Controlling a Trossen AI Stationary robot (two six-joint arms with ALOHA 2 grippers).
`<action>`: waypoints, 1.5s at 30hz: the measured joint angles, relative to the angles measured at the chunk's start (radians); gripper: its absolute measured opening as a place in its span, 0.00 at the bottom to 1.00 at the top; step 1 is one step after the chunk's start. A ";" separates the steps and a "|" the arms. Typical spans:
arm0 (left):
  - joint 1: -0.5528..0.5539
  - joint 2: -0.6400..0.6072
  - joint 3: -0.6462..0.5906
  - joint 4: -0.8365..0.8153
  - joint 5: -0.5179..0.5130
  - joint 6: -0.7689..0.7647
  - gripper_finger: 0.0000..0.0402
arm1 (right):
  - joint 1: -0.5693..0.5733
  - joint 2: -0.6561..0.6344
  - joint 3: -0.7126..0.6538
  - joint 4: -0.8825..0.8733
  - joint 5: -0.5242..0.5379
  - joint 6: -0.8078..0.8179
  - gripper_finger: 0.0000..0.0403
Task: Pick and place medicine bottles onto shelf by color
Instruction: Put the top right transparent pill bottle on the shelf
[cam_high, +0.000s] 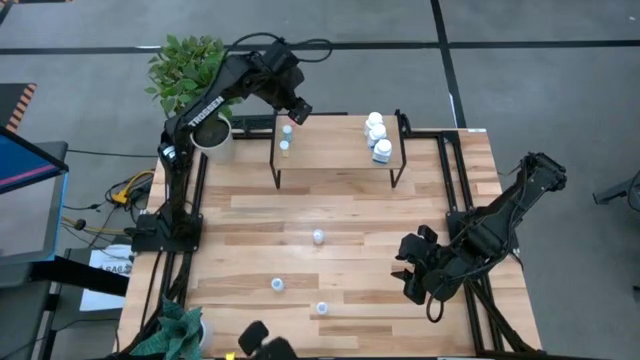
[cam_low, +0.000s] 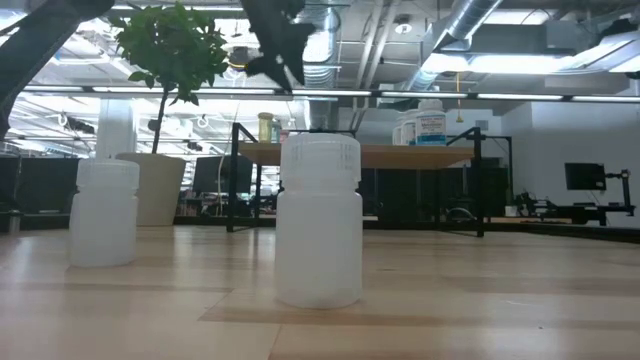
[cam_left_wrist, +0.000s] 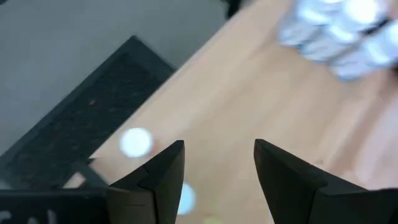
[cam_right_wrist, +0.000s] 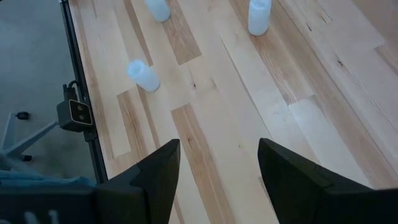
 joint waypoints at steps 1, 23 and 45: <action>-0.011 -0.001 0.012 -0.009 0.011 0.000 0.45 | 0.000 0.000 0.000 0.000 0.000 0.000 0.59; -0.473 -0.053 -0.008 -0.239 0.046 -0.025 0.45 | 0.000 0.000 0.000 0.011 0.000 0.002 0.59; -0.732 -0.053 -0.379 0.013 -0.075 -0.032 0.45 | 0.000 0.000 0.000 0.007 0.000 0.049 0.59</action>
